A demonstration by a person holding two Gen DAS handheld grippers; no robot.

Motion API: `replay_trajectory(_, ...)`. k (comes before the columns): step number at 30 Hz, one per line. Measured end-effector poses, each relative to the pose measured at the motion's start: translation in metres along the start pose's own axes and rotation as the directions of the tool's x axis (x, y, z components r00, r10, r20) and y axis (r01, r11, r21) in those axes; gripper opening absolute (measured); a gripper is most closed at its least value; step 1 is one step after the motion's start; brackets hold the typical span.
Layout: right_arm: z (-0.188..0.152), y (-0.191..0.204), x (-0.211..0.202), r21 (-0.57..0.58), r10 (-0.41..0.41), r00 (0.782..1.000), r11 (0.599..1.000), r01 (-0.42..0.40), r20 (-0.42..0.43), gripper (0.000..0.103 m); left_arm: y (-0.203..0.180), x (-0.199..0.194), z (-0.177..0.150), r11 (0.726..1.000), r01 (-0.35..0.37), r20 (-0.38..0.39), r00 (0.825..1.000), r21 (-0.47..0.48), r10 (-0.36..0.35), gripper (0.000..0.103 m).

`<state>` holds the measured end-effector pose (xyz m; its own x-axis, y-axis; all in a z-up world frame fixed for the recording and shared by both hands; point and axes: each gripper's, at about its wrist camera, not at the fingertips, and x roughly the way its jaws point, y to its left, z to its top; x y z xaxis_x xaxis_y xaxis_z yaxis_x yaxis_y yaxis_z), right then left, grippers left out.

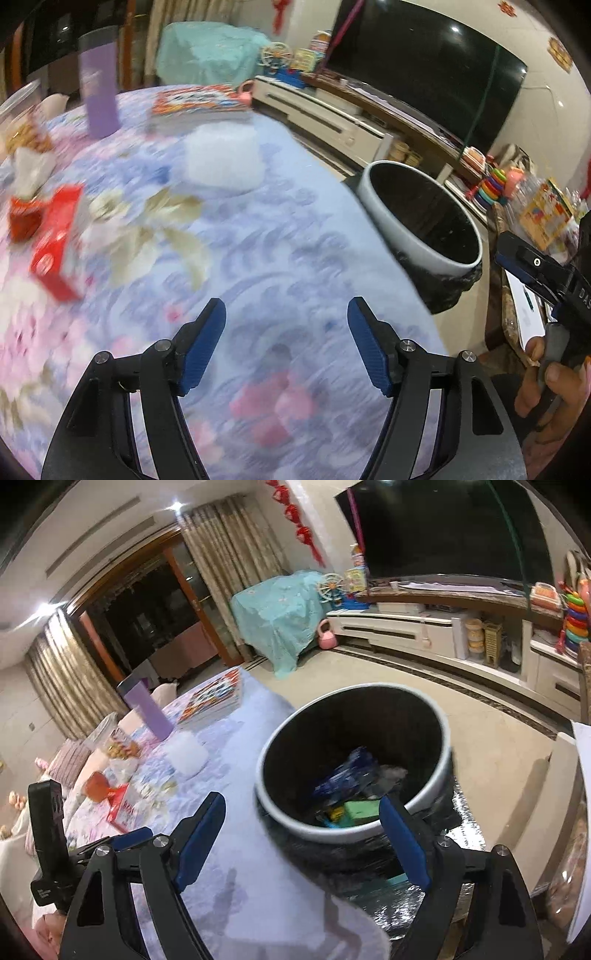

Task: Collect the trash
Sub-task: 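Move both open tools back over the table toward the red carton and foam net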

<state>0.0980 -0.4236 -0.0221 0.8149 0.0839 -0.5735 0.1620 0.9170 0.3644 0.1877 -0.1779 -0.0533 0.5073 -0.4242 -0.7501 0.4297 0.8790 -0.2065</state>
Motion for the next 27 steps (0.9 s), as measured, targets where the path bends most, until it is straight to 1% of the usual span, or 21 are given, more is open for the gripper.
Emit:
replay_trajectory(9,-0.024,0.044,0.012,-0.037,0.059,0.997,0.997,-0.061,-0.044,0.09,0.046,-0.024,-0.027,0.994,-0.061,0.022,0.998,-0.086,0.063,0.07)
replay_trajectory(15,-0.036,0.069,0.022,-0.066,0.095,0.993,0.993,-0.1,-0.076,0.09,0.068,-0.037,-0.034,0.989,-0.091,0.037,0.995,-0.118,0.096,0.07)
replay_trajectory(20,-0.044,0.087,0.03,-0.086,0.108,0.989,0.989,-0.116,-0.099,0.09,0.087,-0.044,-0.042,0.983,-0.092,0.047,0.994,-0.159,0.101,0.071)
replay_trajectory(24,-0.05,0.099,0.035,-0.1,0.124,0.986,0.986,-0.136,-0.115,0.09,0.1,-0.049,-0.046,0.976,-0.12,0.053,0.99,-0.183,0.132,0.072)
replay_trajectory(27,-0.053,0.109,0.041,-0.117,0.132,0.983,0.982,-0.147,-0.126,0.091,0.108,-0.051,-0.048,0.969,-0.139,0.063,0.986,-0.203,0.155,0.074)
